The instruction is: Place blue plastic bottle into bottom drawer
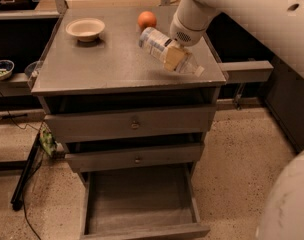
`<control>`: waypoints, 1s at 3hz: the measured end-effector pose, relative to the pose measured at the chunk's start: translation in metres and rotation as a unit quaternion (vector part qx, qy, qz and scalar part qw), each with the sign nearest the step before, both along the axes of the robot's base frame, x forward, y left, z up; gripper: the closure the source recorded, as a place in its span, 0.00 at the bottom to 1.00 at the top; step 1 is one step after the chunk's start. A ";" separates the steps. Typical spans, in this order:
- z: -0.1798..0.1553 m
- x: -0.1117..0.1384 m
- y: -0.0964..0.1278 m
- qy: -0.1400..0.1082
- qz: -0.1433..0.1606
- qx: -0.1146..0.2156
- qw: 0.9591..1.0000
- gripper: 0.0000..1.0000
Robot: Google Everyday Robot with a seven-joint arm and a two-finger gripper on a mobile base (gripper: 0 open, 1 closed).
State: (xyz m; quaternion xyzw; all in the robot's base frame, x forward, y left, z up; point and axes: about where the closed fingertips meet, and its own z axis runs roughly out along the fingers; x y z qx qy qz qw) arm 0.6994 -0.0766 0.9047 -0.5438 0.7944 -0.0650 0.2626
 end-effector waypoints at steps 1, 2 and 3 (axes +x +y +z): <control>0.000 0.002 0.002 0.002 0.005 -0.002 1.000 1.00; -0.001 0.000 0.003 0.000 0.005 -0.003 1.000 1.00; -0.008 -0.013 0.009 -0.014 0.010 -0.007 1.000 1.00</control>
Offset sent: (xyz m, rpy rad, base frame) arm -0.0069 0.0096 -0.0113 -0.0277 -0.0450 0.0170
